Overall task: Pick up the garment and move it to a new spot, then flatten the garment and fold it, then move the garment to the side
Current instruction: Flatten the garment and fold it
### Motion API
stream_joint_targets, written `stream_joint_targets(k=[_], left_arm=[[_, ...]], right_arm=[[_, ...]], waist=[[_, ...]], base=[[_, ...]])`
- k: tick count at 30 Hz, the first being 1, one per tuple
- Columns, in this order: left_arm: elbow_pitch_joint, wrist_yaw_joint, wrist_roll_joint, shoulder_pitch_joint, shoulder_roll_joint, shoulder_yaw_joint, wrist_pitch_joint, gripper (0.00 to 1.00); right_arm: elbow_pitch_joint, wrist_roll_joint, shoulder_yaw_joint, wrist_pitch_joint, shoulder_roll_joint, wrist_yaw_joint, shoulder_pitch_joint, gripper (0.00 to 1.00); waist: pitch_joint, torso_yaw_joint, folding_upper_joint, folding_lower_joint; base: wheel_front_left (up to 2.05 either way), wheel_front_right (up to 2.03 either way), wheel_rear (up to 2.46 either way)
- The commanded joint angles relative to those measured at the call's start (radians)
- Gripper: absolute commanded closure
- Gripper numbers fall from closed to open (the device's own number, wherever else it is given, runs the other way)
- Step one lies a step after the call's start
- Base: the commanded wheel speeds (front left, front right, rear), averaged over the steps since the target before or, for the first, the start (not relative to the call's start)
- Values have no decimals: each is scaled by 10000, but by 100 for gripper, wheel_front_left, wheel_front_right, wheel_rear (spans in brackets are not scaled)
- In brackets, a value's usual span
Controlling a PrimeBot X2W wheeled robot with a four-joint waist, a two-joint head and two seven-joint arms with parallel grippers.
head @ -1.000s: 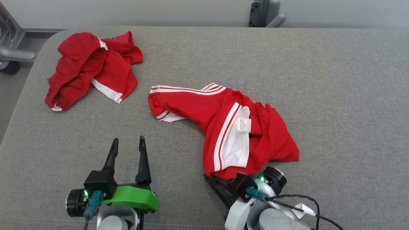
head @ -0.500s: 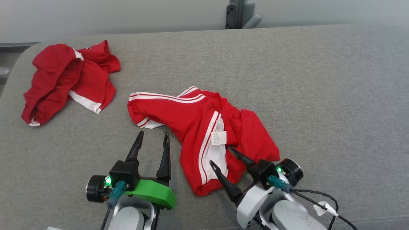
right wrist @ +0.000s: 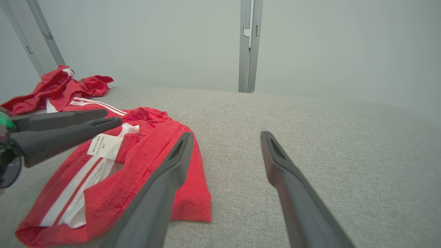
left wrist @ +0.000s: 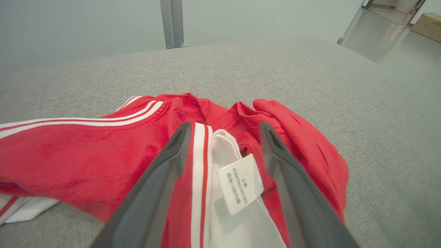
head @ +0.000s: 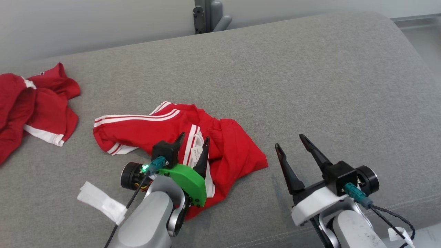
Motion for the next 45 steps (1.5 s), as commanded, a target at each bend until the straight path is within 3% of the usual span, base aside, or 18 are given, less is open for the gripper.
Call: stream_joint_targets(k=[1, 10, 13, 20, 23, 25, 32, 35, 39, 45], left_arm=[[154, 18, -200, -218, 48, -87, 148, 0], [1588, 831, -1100, -1798, 49, -783, 1265, 0], [1779, 803, -1300, -1959, 49, -1002, 1551, 11], [1760, 804, -1426, -2154, 50, -1422, 2157, 13], [1736, 792, -1353, -2150, 114, -1558, 2438, 29], [1659, 731, -1398, -2102, 147, -1637, 2707, 46], [1065, 415, -1753, -1898, 184, -1783, 3636, 71], [802, 438, -1805, -1878, 263, -1829, 3905, 98], [480, 612, -1761, -1850, 485, -1811, 4005, 100], [-160, 1051, -1839, -1724, 800, -1341, 3227, 100]], right_arm=[[-73, -29, -85, -31, -22, -7, 178, 0], [-393, -99, -685, -31, -19, -7, 436, 0], [-431, -73, -775, -31, -21, -7, 505, 0], [-452, -33, -867, -31, -22, -7, 556, 0], [-455, 14, -818, -31, -22, -7, 613, 0], [-458, 21, -816, -31, -22, -7, 627, 0], [-460, 40, -756, -31, -22, -7, 603, 0], [-449, 71, -737, -31, -22, -8, 543, 0], [-443, 89, -794, -31, -22, -7, 522, 0], [-453, 46, -1030, -31, -22, -7, 679, 0]], waist=[[76, -356, 101, 0], [293, -598, 101, 0], [319, -541, 101, 0], [276, -271, 101, 0], [245, -159, 101, 0], [227, -99, 101, 0], [228, -16, 101, 0], [240, -45, 101, 0], [246, -68, 101, 0], [187, 114, 101, 0]], base=[[0, 0, 0], [0, 0, 0], [0, 0, 0], [0, 0, 0], [0, 0, 0], [0, 0, 0], [0, 0, 0], [0, 0, 0], [0, 0, 0], [0, 0, 0]])
